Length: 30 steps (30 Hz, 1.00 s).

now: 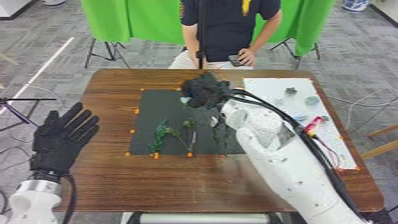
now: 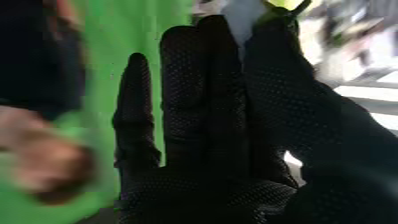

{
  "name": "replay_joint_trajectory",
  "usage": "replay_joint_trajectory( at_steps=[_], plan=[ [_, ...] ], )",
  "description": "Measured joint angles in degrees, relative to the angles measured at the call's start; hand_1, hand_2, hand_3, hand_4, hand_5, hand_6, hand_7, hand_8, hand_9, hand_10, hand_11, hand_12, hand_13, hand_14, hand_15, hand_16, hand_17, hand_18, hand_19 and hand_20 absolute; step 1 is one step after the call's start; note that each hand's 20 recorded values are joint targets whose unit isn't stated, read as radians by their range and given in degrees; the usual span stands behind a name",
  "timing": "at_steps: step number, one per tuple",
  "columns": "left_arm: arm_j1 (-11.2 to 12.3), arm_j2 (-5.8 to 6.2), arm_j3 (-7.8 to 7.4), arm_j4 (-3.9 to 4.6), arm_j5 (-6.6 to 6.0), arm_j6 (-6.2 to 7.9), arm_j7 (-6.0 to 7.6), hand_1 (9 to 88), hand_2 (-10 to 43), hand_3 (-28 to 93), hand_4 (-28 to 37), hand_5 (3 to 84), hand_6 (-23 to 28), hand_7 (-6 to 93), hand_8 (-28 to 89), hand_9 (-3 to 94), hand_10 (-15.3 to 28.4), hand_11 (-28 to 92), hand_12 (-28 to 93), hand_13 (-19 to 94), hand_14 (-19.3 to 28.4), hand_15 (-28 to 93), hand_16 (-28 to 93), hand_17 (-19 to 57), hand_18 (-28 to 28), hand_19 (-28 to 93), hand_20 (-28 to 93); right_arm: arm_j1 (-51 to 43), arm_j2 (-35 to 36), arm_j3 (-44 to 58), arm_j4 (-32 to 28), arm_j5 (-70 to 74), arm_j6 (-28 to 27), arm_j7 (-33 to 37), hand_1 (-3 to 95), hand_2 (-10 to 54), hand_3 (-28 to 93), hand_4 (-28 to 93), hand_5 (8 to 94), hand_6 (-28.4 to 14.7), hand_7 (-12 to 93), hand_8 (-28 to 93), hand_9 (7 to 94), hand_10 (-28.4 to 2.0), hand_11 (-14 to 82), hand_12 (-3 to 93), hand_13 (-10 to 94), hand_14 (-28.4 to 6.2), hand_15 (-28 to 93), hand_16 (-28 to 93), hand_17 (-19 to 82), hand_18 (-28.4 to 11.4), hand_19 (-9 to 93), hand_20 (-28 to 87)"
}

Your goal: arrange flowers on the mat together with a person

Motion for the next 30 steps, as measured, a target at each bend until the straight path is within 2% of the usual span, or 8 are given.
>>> replay_joint_trajectory(
  at_steps=[3,6,11,18,30],
  plan=[
    [-0.6,0.59,1.42,0.07,-0.44,1.03,0.98,25.0,17.6,60,-28.3,42.5,6.9,8.8,-8,38.4,15.0,14,9,30,15.6,25,-3,-1.8,14.9,28,11,0.8,-5.0,-1.4,2.5,-10.9,1.0,-5.1,54.9,-9.5,71,-28,61.1,3.7,58,-2,76.7,-7.3,19.7,46.4,64,-4.6,49,43,20,-17.6,62,23],
    [-1.5,1.11,2.53,0.2,-0.5,1.44,1.5,24.5,17.5,61,-28.3,42.4,6.9,8.8,-8,38.4,15.0,15,9,30,15.6,25,-3,-1.7,14.8,27,11,0.1,-9.4,-1.9,3.7,-12.6,0.1,-5.1,54.2,-9.5,71,-28,61.2,3.6,58,-2,76.7,-7.5,19.7,46.3,64,-5.1,49,43,20,-17.8,62,23],
    [-1.7,1.93,2.56,0.06,-0.5,1.45,1.98,24.7,16.9,62,-28.3,42.3,6.8,8.9,-8,38.5,15.0,15,9,30,15.6,25,-3,-1.7,14.8,27,11,-2.5,-13.4,-4.0,2.9,-12.2,-4.5,-3.5,53.8,-9.5,72,-28,61.2,3.2,57,-2,76.3,-7.8,19.7,46.2,64,-5.4,50,42,20,-18.0,62,23],
    [-1.9,2.38,2.6,0.05,-0.5,1.43,2.36,24.8,16.7,63,-28.3,42.5,7.0,8.9,-8,38.5,15.1,15,9,30,15.6,25,-3,-1.7,14.8,28,11,-6.7,-17.7,-3.4,5.0,-12.9,-4.0,-7.4,53.6,-9.5,72,-28,60.8,2.8,57,-2,75.6,-8.2,20.0,46.2,63,-6.0,51,41,19,-18.3,63,22],
    [-2.3,2.3,2.78,0.09,-0.71,1.34,2.3,24.9,16.3,64,-28.3,42.5,6.9,9.1,-8,38.6,14.9,15,9,30,15.5,25,-3,-1.7,14.8,27,11,-7.6,-18.0,-3.6,7.6,-12.9,-3.3,-1.6,52.9,-9.5,72,-28,58.9,1.6,55,-3,72.6,-9.0,20.7,45.3,60,-7.1,54,39,19,-18.8,64,21]
  ],
)
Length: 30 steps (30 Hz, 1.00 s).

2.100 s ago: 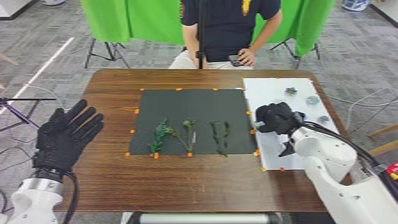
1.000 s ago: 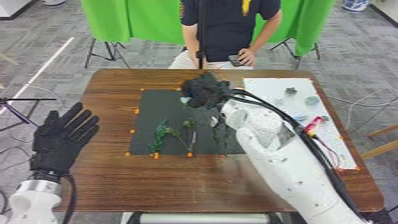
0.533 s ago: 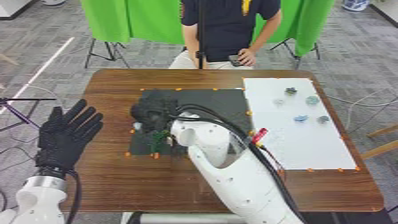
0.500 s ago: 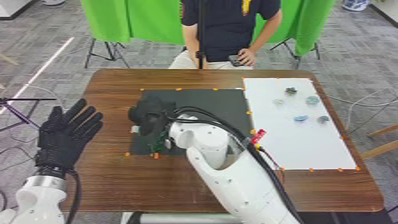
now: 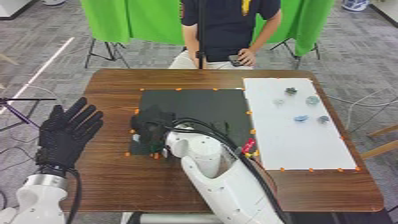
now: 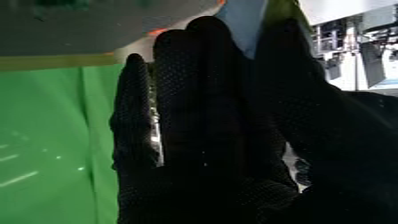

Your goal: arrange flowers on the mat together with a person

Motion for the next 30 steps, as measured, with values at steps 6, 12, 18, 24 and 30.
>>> replay_joint_trajectory(
  at_steps=[6,12,18,24,30],
  plan=[
    [0.3,-0.16,-0.35,-0.05,-0.06,-0.05,-0.06,24.8,15.0,67,-28.3,42.5,6.9,9.1,-8,38.5,14.9,15,9,30,15.7,25,-3,-1.7,14.7,28,11,0.7,1.3,-0.7,0.2,0.0,0.0,1.8,47.7,-9.5,75,-28,56.0,0.6,43,-8,66.5,-10.3,27.5,36.0,58,-8.8,58,33,19,-19.2,66,18],
    [0.7,-0.45,-0.66,-0.06,-0.02,-0.09,-0.27,25.5,14.4,68,-28.3,42.6,7.0,9.2,-8,38.5,14.9,15,9,30,15.8,25,-3,-1.7,14.7,27,11,0.9,2.6,-1.0,-0.1,0.0,-0.1,3.1,44.6,-9.5,78,-28,54.6,0.5,34,-19,63.9,-11.2,31.7,30.8,57,-9.6,58,28,18,-19.2,65,14],
    [0.8,-1.44,-1.19,-0.06,0.17,-0.52,-1.34,25.5,14.3,68,-28.3,42.3,6.9,9.2,-8,38.2,14.9,15,9,30,15.8,25,-3,-1.6,14.7,27,11,0.9,4.1,-1.6,-1.7,0.3,-0.7,6.9,41.8,-9.5,80,-28,51.6,-0.9,30,-18,61.6,-12.5,37.5,27.4,56,-10.2,60,25,18,-19.4,66,13],
    [2.0,-2.87,-2.61,-0.11,0.38,-1.39,-2.24,25.7,14.1,67,-28.3,41.9,6.7,9.1,-8,37.9,14.8,14,9,30,15.8,25,-3,-1.7,14.7,27,11,1.1,7.3,-0.2,-6.0,10.7,-0.6,12.7,39.2,-9.5,82,-28,45.9,-1.8,27,-17,57.3,-13.9,35.1,22.1,54,-11.1,59,23,16,-20.0,64,12],
    [2.5,-3.6,-2.86,-0.12,0.99,-2.42,-3.25,25.6,14.1,67,-28.3,41.9,6.6,8.9,-8,37.9,14.7,14,9,30,15.3,24,-3,-1.7,14.7,27,11,-1.9,12.7,6.4,-17.4,30.7,4.0,18.2,36.1,-5.6,82,-28,42.9,-3.4,24,-16,51.3,-15.4,26.5,19.3,48,-12.8,51,18,15,-19.7,60,10]
  ],
)
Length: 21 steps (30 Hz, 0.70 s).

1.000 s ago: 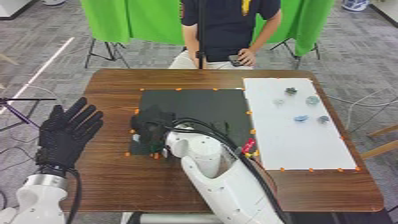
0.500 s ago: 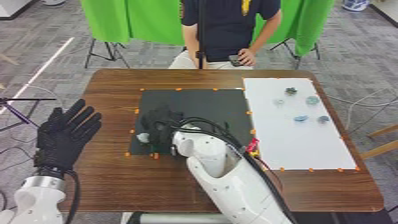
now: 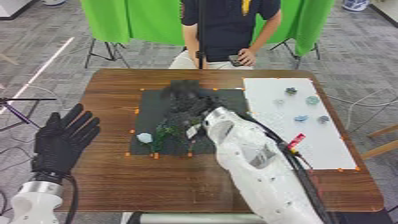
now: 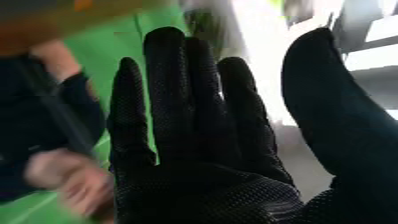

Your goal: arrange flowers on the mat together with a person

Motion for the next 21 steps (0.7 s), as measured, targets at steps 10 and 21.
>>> replay_joint_trajectory(
  at_steps=[10,21],
  plan=[
    [0.6,-0.51,-0.45,-0.22,0.74,-1.11,-0.6,25.4,14.1,66,-28.3,41.8,6.4,8.8,-8,37.8,14.5,14,10,30,15.0,23,-3,-1.7,14.7,27,11,-12.6,10.0,23.7,-13.1,26.2,-1.9,6.2,29.3,7.8,79,-27,39.8,-6.0,20,-13,41.7,-18.3,20.0,17.6,35,-16.6,42,12,10,-19.6,53,10],
    [1.7,0.26,-0.38,-1.09,0.16,-0.63,0.57,25.3,14.4,66,-28.3,41.8,6.4,8.9,-8,37.9,14.4,14,10,30,14.9,23,-3,-1.6,14.6,26,11,-18.7,12.1,28.5,-9.9,55.0,1.0,7.5,28.0,9.8,79,-27,37.5,-5.9,20,-14,38.0,-17.2,17.4,15.8,31,-16.5,35,12,8,-19.0,50,10]
  ],
)
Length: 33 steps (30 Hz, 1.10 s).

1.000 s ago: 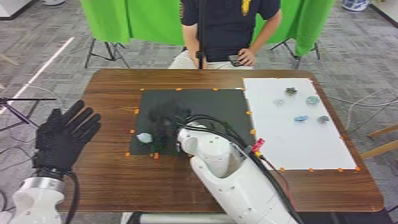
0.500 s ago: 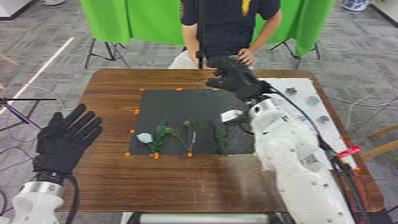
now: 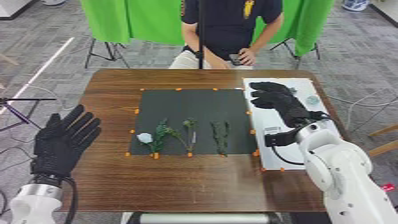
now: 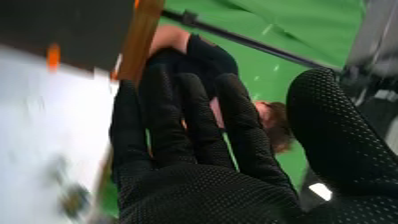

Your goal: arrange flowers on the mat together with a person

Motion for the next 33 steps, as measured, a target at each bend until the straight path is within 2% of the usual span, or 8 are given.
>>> replay_joint_trajectory(
  at_steps=[4,8,14,27,30,33],
  plan=[
    [0.0,0.8,0.86,-0.41,-0.13,0.15,0.93,25.3,14.5,66,-28.3,41.9,6.4,8.9,-8,37.8,14.4,14,10,30,14.9,23,-3,-1.6,14.6,26,11,2.1,-0.8,-0.9,0.1,2.2,-0.8,0.1,27.7,10.0,79,-27,37.4,-5.8,20,-14,38.1,-16.6,17.5,15.7,31,-16.3,35,12,8,-19.0,49,10],
    [0.0,1.27,0.9,-0.5,-0.19,0.52,0.96,25.1,14.5,66,-28.3,41.8,6.4,8.8,-8,37.8,14.4,14,10,30,15.0,23,-3,-1.7,14.6,27,11,2.8,-1.0,-0.5,-1.1,-2.0,-0.9,-1.0,27.4,10.0,79,-27,37.4,-5.6,21,-14,38.0,-16.2,17.3,15.5,31,-16.2,34,12,8,-18.8,49,10],
    [0.1,1.17,0.54,-0.6,-0.13,0.56,0.9,24.9,14.5,66,-28.3,41.9,6.4,8.8,-8,37.8,14.5,14,10,30,15.0,23,-3,-1.6,14.6,26,11,1.7,-1.6,1.7,-2.1,-0.4,-0.8,-2.8,27.1,10.1,80,-27,37.9,-5.5,21,-14,38.4,-16.0,17.3,15.4,31,-16.2,34,13,8,-18.8,48,10],
    [0.4,1.11,-1.35,-0.79,0.09,0.5,0.94,24.9,14.3,67,-28.3,41.6,6.2,8.5,-8,37.5,14.2,14,9,30,14.4,22,-3,-1.7,14.6,26,11,-1.4,-0.8,4.7,-3.2,4.5,2.8,-2.9,26.8,10.2,80,-27,38.7,-5.4,20,-14,38.8,-15.8,16.8,15.1,32,-16.0,32,13,8,-18.8,48,10],
    [0.4,1.06,-1.74,-0.79,0.67,0.06,0.67,25.2,14.0,67,-28.3,41.2,6.0,8.6,-8,37.4,14.0,13,9,30,14.0,20,-3,-1.7,14.6,26,11,-2.1,-0.7,5.3,-3.8,4.5,3.0,-3.0,26.9,9.8,80,-27,38.7,-5.4,20,-14,38.9,-15.8,16.7,15.1,32,-16.0,32,13,8,-18.8,48,10],
    [0.4,0.77,-2.17,-0.7,2.43,-1.07,0.15,25.4,13.7,68,-28.3,41.7,6.2,8.8,-8,37.8,14.2,14,9,30,14.1,21,-3,-1.7,14.6,26,11,-2.8,-0.7,5.5,-4.1,4.2,3.1,-3.4,27.6,8.0,80,-26,38.7,-5.4,20,-14,38.8,-15.7,16.6,15.0,31,-15.9,32,13,8,-18.7,47,10]
  ],
)
